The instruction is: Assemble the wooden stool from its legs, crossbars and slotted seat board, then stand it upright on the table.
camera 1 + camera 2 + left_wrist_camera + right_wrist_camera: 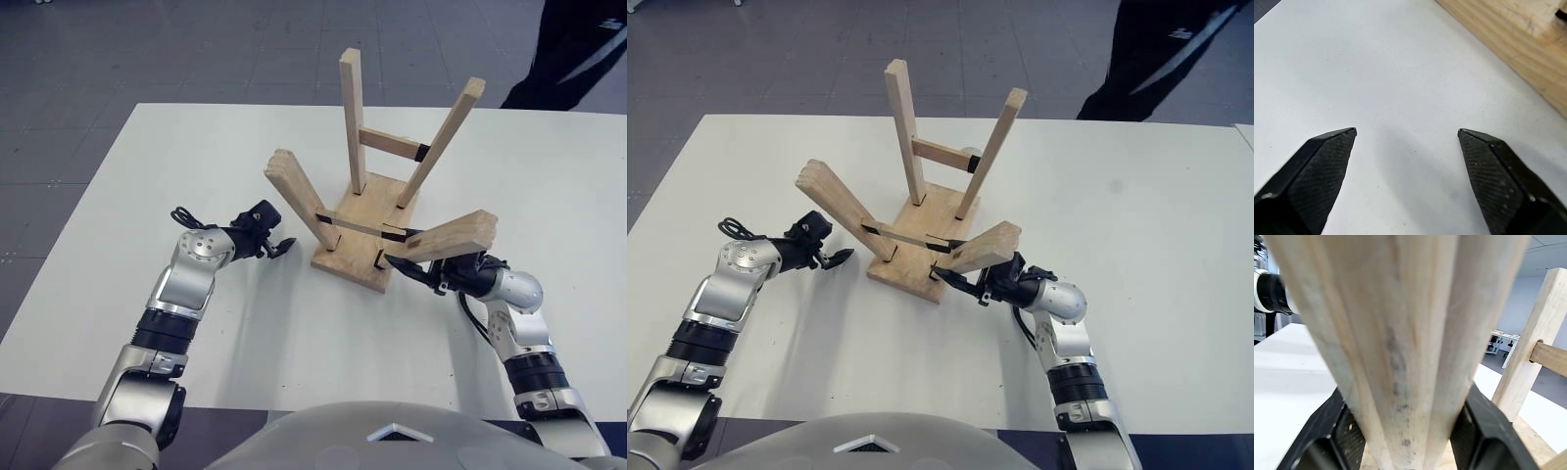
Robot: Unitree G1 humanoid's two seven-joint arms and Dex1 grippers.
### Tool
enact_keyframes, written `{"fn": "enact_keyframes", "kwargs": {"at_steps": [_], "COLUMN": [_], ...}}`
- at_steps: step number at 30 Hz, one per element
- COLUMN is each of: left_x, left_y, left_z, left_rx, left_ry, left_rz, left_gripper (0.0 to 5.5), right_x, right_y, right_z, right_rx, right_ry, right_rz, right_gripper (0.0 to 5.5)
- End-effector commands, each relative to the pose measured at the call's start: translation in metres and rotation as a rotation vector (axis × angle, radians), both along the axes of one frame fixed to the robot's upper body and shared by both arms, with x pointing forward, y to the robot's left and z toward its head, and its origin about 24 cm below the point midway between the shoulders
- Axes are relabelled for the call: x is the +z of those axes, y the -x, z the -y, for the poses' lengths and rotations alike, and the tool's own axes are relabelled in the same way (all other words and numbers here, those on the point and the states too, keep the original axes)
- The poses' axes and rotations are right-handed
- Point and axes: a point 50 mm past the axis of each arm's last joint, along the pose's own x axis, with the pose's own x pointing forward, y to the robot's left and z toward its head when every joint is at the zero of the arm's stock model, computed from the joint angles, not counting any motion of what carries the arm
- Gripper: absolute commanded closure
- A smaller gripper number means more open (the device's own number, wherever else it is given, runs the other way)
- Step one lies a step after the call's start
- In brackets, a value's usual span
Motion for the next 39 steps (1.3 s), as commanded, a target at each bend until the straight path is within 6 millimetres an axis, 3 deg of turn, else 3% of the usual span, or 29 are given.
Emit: {"fn": "enact_keyframes", "kwargs": {"at_steps": [1, 8, 16, 23, 26, 29, 34, 39], "left_x": [-0.003, -0.005, -0.008, -0.006, -0.005, 0.005, 0.053, 0.048], "left_y": [0.004, 0.008, 0.012, 0.009, 0.01, 0.01, -0.004, -0.003], "left_z": [-0.001, -0.003, 0.002, -0.001, -0.001, 0.005, 0.034, 0.041], "left_rx": [0.02, 0.072, 0.096, 0.119, 0.124, 0.093, 0.045, 0.071], "left_ry": [-0.006, 0.011, 0.03, 0.029, 0.031, -0.024, 0.027, 0.058], "left_rz": [-0.009, 0.005, 0.01, 0.023, 0.029, 0.057, 0.153, 0.141], "left_gripper": [1.64, 1.64, 1.64, 1.64, 1.64, 1.64, 1.64, 1.64], "right_x": [-0.004, -0.008, -0.011, -0.006, -0.006, -0.007, -0.012, -0.04], "right_y": [0.006, -0.004, -0.001, -0.013, -0.017, -0.022, -0.029, -0.032], "right_z": [-0.001, 0.013, 0.023, 0.023, 0.022, 0.028, 0.041, 0.054], "right_rx": [0.057, 0.099, 0.184, 0.185, 0.197, 0.187, 0.174, 0.089], "right_ry": [0.048, 0.418, 0.399, 0.485, 0.615, 0.828, 1.066, 1.138], "right_rz": [-0.082, -0.108, -0.389, -0.299, -0.254, -0.261, -0.306, -0.383], "right_gripper": [3.47, 3.47, 3.47, 3.47, 3.47, 3.47, 3.47, 3.47]}}
